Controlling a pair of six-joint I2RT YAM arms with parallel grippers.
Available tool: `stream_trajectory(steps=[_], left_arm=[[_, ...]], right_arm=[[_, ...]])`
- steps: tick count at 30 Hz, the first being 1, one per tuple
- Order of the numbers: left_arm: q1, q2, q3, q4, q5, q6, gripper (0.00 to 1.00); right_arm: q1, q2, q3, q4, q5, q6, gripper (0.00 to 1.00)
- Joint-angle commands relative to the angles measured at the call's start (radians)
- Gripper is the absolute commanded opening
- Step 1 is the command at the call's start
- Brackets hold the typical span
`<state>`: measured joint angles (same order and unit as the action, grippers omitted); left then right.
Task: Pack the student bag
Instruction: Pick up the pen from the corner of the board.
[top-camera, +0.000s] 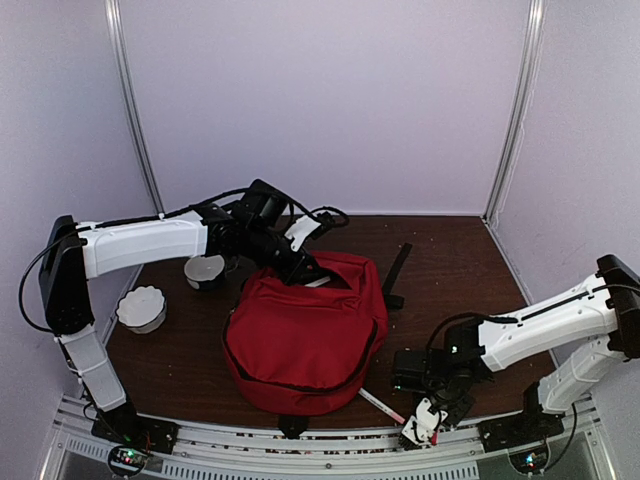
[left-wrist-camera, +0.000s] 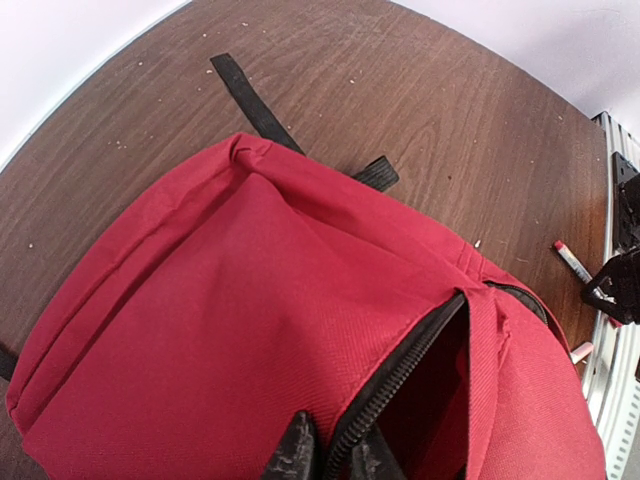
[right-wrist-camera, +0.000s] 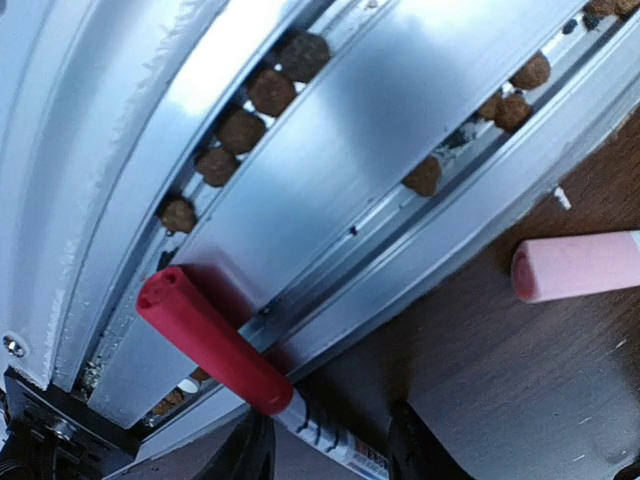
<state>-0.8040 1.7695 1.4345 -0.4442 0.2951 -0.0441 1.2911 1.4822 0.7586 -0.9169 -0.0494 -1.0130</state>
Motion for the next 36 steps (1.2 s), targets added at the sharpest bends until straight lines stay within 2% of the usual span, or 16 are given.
stream_trajectory(steps=[1,8,15,19,25,29,36], left_arm=[[-0.007,0.005,0.037,0.015,0.024,-0.007,0.13],[-0.007,0.005,0.037,0.015,0.021,-0.007,0.13],[-0.007,0.004,0.038,0.015,0.021,-0.007,0.13],[-0.006,0.005,0.038,0.015,0.019,-0.008,0.13],[-0.007,0.011,0.038,0.015,0.018,-0.008,0.13],[-0.007,0.013,0.04,0.013,0.026,-0.008,0.13],[-0.006,0.01,0.042,0.013,0.028,-0.01,0.13]], right_arm=[[0.005,0.013,-0.017,0.066,0.048,0.016,0.35],[0.005,0.007,-0.071,0.079,0.107,-0.018,0.23],[0.003,-0.036,-0.084,0.032,0.095,0.02,0.11],[-0.014,-0.068,-0.042,-0.008,0.07,0.046,0.08],[-0.076,-0.076,0.189,-0.134,-0.037,0.072,0.07],[-0.186,-0.042,0.389,-0.17,-0.154,0.09,0.06],[-0.289,0.046,0.649,-0.025,-0.252,0.143,0.07]])
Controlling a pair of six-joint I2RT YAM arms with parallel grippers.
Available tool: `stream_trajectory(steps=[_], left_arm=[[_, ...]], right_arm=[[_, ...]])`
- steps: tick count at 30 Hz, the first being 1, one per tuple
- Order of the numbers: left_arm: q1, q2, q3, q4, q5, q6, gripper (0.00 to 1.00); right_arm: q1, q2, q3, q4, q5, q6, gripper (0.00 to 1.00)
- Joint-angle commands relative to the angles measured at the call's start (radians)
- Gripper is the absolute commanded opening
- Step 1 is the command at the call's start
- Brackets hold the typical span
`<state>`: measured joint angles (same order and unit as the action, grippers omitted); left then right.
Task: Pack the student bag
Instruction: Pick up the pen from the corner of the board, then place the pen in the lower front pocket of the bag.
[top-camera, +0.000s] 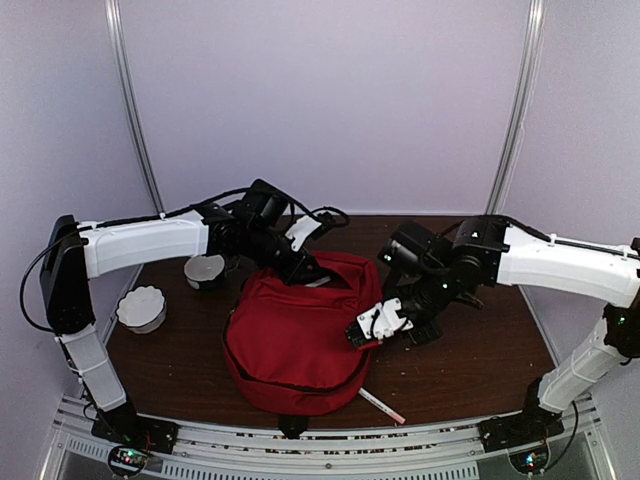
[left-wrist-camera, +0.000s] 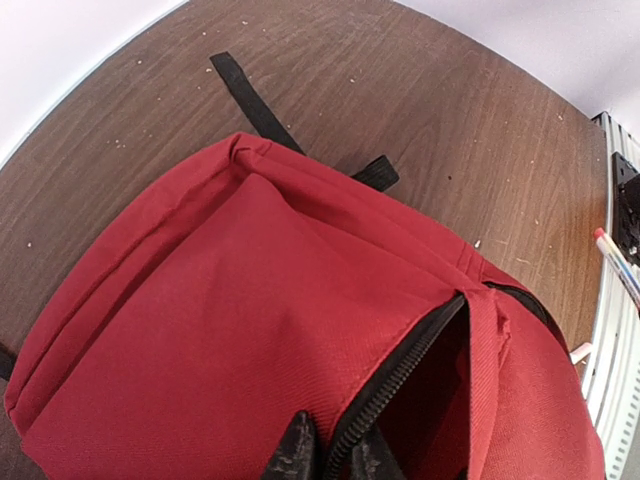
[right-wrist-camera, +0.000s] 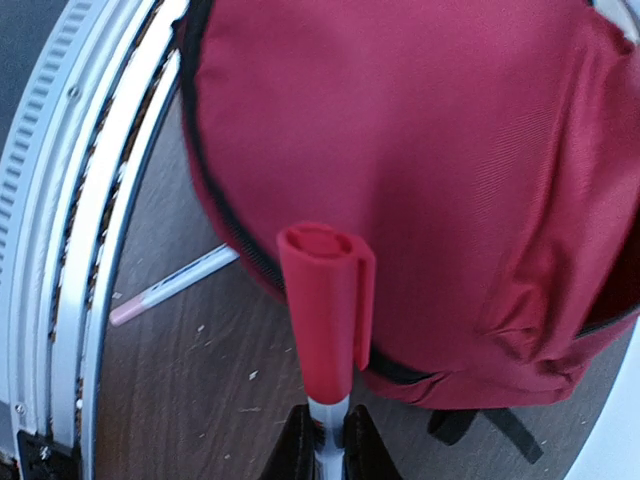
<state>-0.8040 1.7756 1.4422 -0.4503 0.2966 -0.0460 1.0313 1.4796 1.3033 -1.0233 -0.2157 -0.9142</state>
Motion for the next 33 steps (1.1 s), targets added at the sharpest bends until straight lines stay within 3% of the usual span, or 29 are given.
stream_trajectory(steps=[1,10,23,33], left_arm=[[-0.006,0.004,0.035,0.019,0.026,-0.008,0.13],[-0.005,-0.015,0.034,0.016,0.006,-0.003,0.13],[0.014,-0.039,0.02,0.031,0.002,-0.006,0.13],[0.019,-0.035,0.021,0.032,-0.001,-0.009,0.13]], right_arm=[[-0.038,0.061,0.133,0.108,-0.094,0.05,0.07],[-0.095,0.17,0.283,0.303,-0.156,0.152,0.07],[-0.096,0.246,0.265,0.443,-0.149,0.12,0.08],[-0.096,0.274,0.158,0.568,-0.044,0.048,0.09]])
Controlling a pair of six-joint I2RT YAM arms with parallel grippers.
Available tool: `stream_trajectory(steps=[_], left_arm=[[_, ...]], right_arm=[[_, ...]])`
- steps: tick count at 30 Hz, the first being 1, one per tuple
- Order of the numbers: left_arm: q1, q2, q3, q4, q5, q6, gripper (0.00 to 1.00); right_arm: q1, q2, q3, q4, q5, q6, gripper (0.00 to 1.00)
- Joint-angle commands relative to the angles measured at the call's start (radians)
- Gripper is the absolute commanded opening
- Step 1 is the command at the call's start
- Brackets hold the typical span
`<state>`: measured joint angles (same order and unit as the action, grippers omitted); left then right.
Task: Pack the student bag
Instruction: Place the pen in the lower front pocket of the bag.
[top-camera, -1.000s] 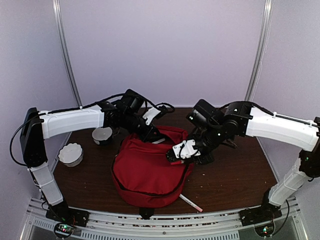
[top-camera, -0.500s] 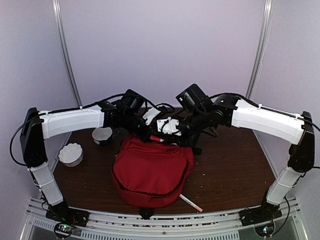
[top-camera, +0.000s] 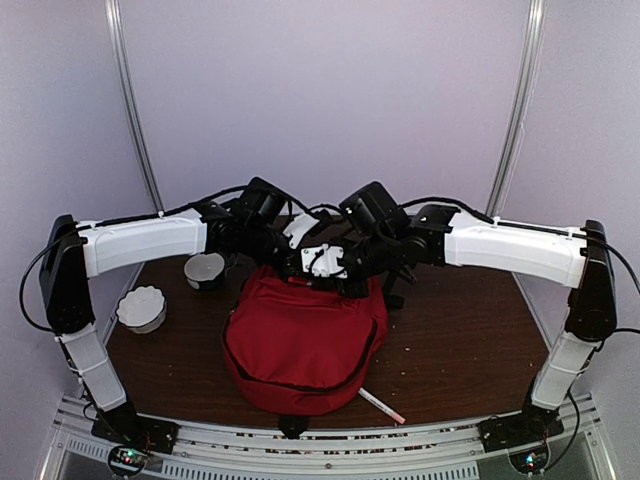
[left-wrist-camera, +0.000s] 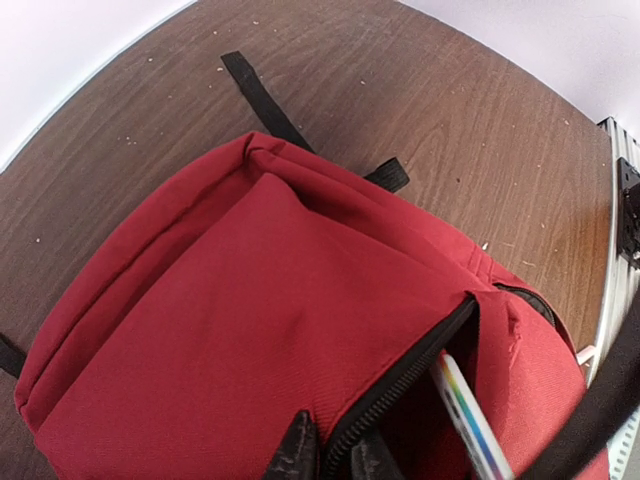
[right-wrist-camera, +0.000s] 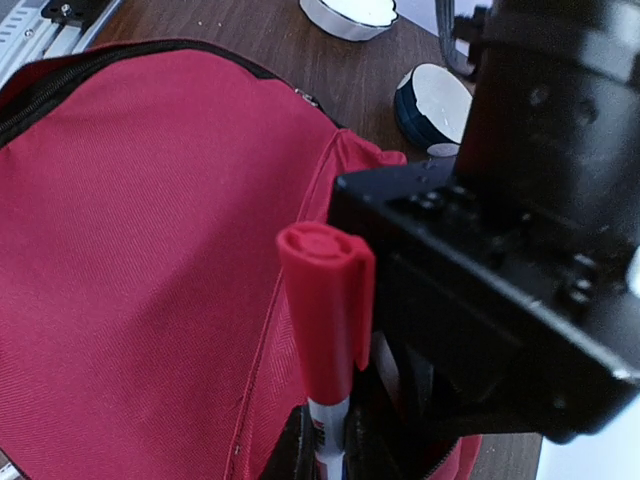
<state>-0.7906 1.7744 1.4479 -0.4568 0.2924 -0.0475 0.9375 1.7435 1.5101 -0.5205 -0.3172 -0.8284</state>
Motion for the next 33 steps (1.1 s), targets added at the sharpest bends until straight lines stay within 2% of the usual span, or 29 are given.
stream_trajectory(steps=[1,10,16,24,33], left_arm=[[0.005,-0.034,0.016,0.038,0.001,-0.008,0.13],[0.006,-0.035,0.017,0.037,0.002,-0.008,0.13],[0.006,-0.035,0.017,0.037,0.008,-0.008,0.13],[0.007,-0.035,0.017,0.037,0.012,-0.009,0.13],[0.006,-0.036,0.017,0.035,0.008,-0.009,0.13]], right_arm=[[-0.002,0.007,-0.062,0.069,0.066,-0.042,0.09],[-0.002,-0.008,-0.161,0.13,0.196,-0.031,0.12],[0.008,-0.039,-0.206,0.226,0.352,0.061,0.27],[0.009,-0.068,-0.166,0.177,0.321,0.163,0.3],[0.009,-0.066,-0.132,0.14,0.278,0.203,0.3]])
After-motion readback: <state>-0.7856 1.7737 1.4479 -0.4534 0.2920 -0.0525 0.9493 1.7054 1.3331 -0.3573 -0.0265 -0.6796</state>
